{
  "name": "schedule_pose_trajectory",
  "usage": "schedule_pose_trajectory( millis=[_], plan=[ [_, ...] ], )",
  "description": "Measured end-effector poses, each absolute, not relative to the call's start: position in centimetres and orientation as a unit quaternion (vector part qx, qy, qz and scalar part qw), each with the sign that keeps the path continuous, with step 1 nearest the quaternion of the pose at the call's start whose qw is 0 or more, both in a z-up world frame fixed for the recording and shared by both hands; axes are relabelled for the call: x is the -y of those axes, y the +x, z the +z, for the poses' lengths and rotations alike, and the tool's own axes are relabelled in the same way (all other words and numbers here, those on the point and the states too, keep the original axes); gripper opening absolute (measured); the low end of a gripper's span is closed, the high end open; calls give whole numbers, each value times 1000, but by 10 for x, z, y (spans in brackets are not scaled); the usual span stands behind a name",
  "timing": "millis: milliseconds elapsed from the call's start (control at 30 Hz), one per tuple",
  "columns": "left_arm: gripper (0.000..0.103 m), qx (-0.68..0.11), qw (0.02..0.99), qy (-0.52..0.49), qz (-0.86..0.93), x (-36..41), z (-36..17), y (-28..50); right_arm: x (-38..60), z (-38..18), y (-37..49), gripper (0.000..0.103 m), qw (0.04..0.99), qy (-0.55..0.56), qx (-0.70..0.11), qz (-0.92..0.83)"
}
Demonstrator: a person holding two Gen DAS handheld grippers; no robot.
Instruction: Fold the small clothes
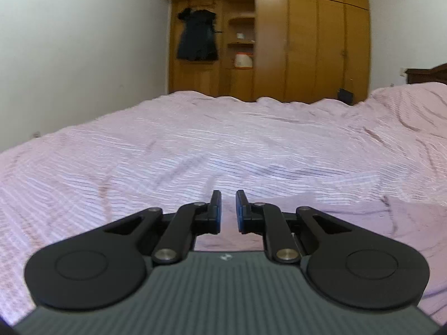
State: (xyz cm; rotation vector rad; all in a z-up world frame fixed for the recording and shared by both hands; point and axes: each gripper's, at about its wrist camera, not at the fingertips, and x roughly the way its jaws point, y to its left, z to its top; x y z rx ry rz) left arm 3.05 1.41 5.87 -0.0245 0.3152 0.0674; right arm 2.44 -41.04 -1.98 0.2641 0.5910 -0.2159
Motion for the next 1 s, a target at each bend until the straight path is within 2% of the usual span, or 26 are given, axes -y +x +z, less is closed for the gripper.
schedule_pose_trajectory(
  millis=[100,167,200,233,300,367,433,467,500,533,567,633,833,933,1000],
  plan=[
    [14,-150,987,9,61,-26,60,31,412,-19,24,34,944,140,-275,-118],
    [14,-154,987,-18,34,-33,62,30,407,-18,24,35,946,132,-268,-122],
    [24,-163,985,-47,2,-37,63,32,403,-18,25,35,948,123,-267,-122],
    [42,-183,978,-85,-45,-41,63,39,397,-17,25,35,950,114,-266,-120],
    [69,-226,956,-136,-127,-43,59,54,388,-15,26,35,951,106,-268,-109],
    [69,-218,955,-119,-160,-30,59,55,384,-14,26,35,950,116,-275,-94],
    [69,-206,960,-39,-186,-8,63,53,382,-14,25,35,949,125,-277,-83],
    [70,-237,951,-7,-196,3,62,56,380,-14,25,35,949,121,-277,-84],
    [63,-297,938,11,-180,12,60,63,380,-14,25,35,950,115,-278,-84],
    [45,-362,924,4,-125,14,57,68,381,-14,25,35,950,114,-280,-82],
    [43,-393,916,-14,-82,9,58,65,383,-15,26,35,949,116,-283,-79],
    [47,-410,911,-39,-28,-6,65,43,388,-15,25,36,946,123,-292,-74],
    [45,-339,939,-21,54,-21,79,12,400,-17,21,47,941,133,-301,-79],
    [45,-271,962,0,42,-20,82,21,397,-18,21,47,942,131,-298,-86],
    [45,-266,964,-15,6,-24,85,38,394,-17,23,47,943,125,-295,-92]
  ],
)
